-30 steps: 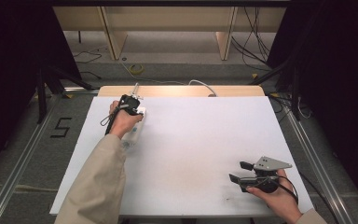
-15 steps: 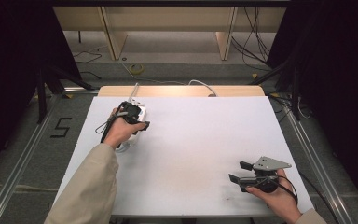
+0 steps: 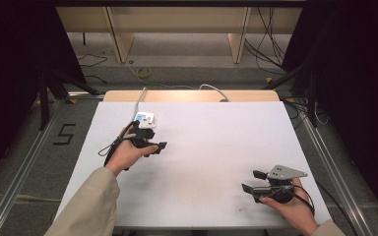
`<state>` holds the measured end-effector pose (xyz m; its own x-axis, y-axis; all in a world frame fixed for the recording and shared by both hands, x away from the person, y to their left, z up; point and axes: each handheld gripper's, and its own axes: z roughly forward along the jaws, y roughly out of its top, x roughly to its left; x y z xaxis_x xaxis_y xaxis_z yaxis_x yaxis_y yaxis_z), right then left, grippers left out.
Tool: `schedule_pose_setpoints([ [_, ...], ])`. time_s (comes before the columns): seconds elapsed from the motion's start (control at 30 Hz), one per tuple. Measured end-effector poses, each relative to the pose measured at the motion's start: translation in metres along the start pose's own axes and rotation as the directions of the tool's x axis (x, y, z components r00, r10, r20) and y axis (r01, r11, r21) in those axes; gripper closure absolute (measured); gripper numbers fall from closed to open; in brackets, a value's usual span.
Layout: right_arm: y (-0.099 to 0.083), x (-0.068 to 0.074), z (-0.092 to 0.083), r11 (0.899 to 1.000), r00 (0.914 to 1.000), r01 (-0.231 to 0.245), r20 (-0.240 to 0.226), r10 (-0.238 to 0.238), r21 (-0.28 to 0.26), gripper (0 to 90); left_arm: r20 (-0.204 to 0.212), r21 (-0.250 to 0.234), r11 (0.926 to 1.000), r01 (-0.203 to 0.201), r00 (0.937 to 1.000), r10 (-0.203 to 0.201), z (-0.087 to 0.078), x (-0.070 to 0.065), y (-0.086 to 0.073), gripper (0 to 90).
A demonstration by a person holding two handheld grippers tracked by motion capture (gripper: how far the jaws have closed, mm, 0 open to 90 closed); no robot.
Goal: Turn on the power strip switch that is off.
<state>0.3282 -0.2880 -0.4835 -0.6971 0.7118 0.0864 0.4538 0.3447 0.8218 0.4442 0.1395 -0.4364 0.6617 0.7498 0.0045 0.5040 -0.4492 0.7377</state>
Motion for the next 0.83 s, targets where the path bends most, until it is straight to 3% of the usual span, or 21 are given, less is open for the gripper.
schedule_pose_setpoints([
  [0.3, 0.0, 0.0, 0.0, 1.0, 1.0, 0.005, -0.001, -0.005, 0.004, 31.4, 0.02, -0.017, 0.997, -0.076, 0.9969, 0.076, -0.011, -0.03, -0.037, 34.9],
  [0.47, 0.0, 0.0, 0.001, 1.0, 1.0, 0.003, 0.0, -0.003, 0.006, 31.4, 0.034, -0.032, 0.9972, -0.068, 0.9971, 0.069, -0.014, -0.04, -0.057, 35.2],
  [0.63, 0.0, 0.0, 0.001, 1.0, 1.0, 0.005, -0.002, -0.005, 0.006, 31.3, 0.033, -0.067, 0.9961, -0.057, 0.9977, 0.06, -0.019, -0.047, -0.066, 35.2],
  [0.83, 0.001, -0.001, 0.0, 1.0, 1.0, -0.001, -0.002, 0.001, 0.004, 31.3, 0.045, -0.054, 0.9941, -0.094, 0.9943, 0.097, -0.015, -0.061, -0.071, 34.4],
])
